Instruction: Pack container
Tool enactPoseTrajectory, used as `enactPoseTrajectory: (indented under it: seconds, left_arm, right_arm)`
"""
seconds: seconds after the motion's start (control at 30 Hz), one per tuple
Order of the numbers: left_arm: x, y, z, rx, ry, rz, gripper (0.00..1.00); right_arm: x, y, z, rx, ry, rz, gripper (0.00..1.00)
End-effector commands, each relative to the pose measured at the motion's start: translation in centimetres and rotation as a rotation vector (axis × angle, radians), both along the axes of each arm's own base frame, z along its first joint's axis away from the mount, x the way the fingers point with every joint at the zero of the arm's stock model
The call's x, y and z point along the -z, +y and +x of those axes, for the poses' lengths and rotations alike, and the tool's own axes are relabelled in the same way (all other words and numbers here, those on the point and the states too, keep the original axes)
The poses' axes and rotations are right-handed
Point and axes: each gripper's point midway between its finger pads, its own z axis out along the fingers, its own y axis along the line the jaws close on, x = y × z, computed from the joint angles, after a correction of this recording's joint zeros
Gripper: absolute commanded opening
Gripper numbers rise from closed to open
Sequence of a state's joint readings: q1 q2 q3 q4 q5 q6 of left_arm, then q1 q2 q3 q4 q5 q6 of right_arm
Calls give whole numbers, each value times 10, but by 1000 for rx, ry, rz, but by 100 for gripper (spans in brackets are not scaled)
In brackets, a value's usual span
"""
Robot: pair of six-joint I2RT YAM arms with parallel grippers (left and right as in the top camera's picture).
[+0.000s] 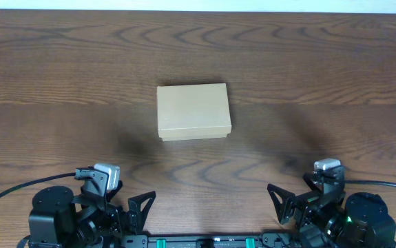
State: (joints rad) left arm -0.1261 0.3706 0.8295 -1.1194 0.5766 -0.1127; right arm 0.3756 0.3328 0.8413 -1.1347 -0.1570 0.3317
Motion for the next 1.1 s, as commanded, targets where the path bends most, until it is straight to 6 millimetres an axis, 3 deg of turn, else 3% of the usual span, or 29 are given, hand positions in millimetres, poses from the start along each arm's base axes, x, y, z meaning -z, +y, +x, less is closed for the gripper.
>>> enactPoseTrajectory:
  seconds: [0.0,0.43,0.7,1.07]
  left_arm:
    - [1,-1,-2,-8,19,-21,95]
    - [3,2,0,-13,4,7,95]
    - [-6,28,37,-116,-272,158,95]
    - [47,32,81,-171,-501,175,95]
  right_arm:
    - [5,-1,-2,12,23,4,99]
    - [6,-2,-3,12,31,1,99]
    - [6,-2,-3,12,31,1,99]
    - [6,-2,-3,12,31,1,99]
